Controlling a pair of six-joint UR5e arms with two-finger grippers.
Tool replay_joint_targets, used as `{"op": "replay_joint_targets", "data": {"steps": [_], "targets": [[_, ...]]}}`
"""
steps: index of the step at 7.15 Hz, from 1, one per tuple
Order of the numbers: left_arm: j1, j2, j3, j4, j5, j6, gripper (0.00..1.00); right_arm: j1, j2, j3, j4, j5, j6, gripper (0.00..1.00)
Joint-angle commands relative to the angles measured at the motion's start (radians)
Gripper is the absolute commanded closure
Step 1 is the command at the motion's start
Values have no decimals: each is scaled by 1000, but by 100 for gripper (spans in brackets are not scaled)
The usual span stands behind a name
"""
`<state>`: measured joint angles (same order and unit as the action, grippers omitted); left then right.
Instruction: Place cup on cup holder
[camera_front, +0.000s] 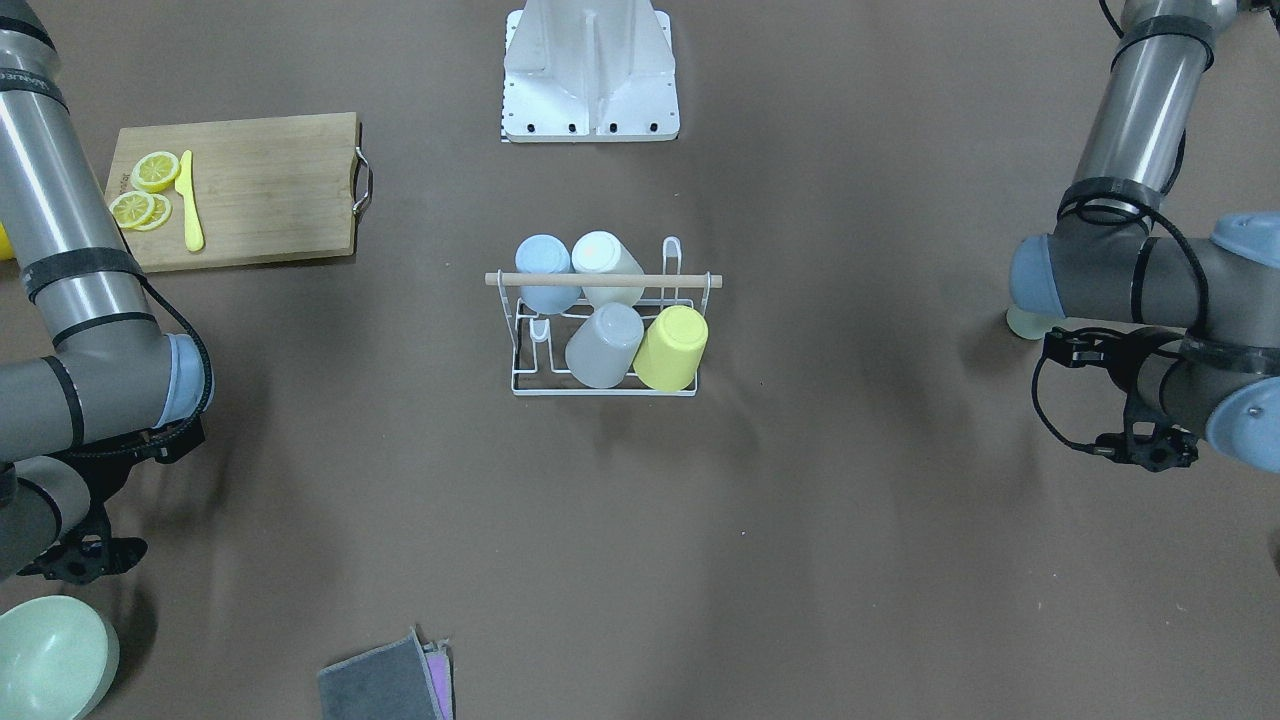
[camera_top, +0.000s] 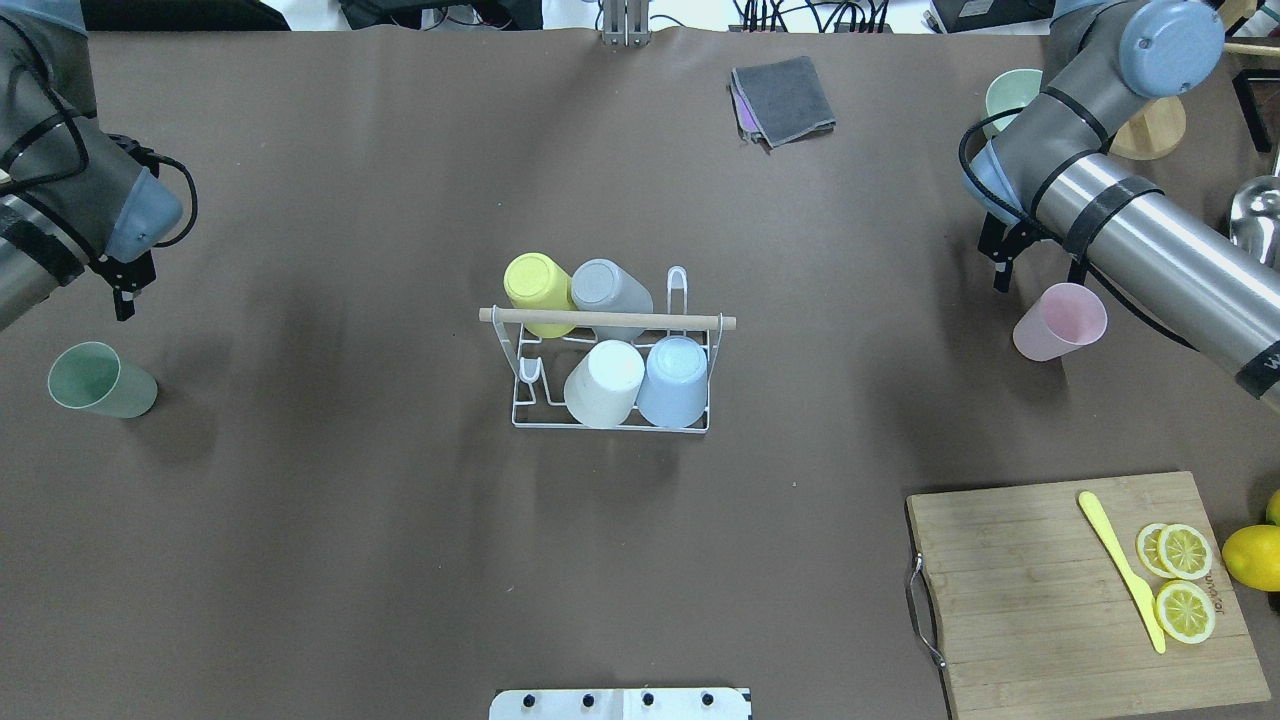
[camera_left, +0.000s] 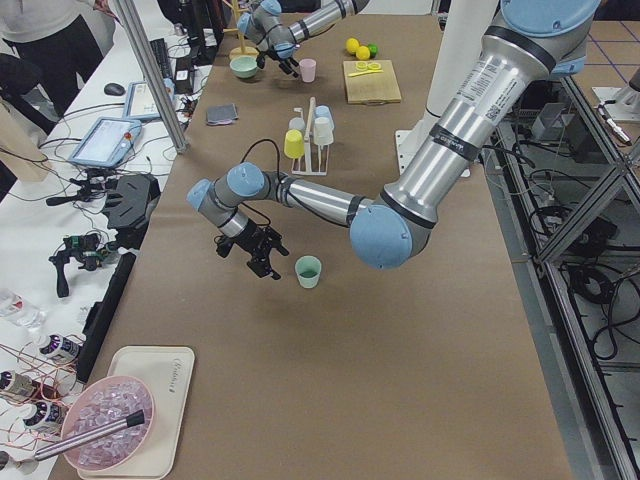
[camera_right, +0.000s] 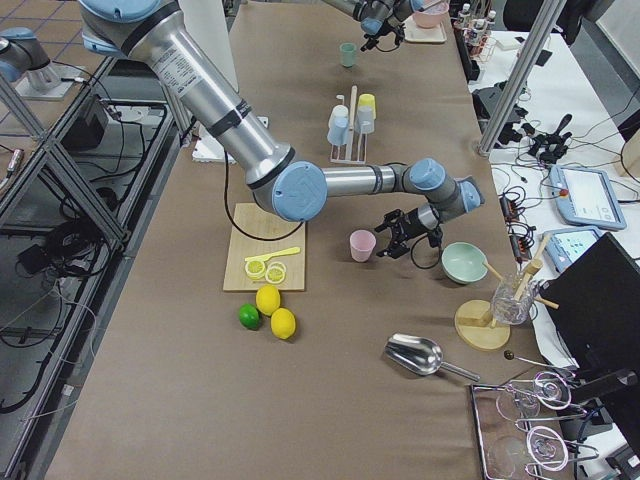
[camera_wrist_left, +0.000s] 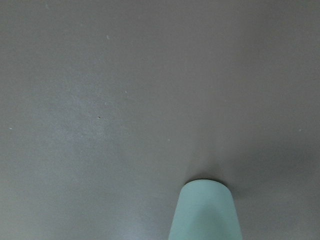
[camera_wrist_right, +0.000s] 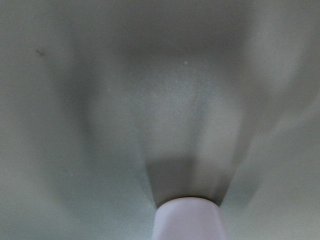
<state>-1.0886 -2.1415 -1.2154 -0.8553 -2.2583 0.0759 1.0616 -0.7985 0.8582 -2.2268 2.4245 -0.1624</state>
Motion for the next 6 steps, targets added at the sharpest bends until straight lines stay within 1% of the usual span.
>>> {"op": "replay_joint_targets", "data": {"steps": [1, 3, 5, 6], "targets": [[16, 2, 1, 12, -4, -1, 3, -3, -8, -1, -40, -10, -72, 1], [33, 9, 1, 10, -33, -1, 3, -20, -31, -1, -40, -13, -80, 1], [47, 26, 1, 4, -32, 2, 3, -40, -36, -2, -42, -10, -80, 2], [50, 31, -1, 4, -32, 2, 3, -40, -36, -21, -44, -4, -81, 2]]}}
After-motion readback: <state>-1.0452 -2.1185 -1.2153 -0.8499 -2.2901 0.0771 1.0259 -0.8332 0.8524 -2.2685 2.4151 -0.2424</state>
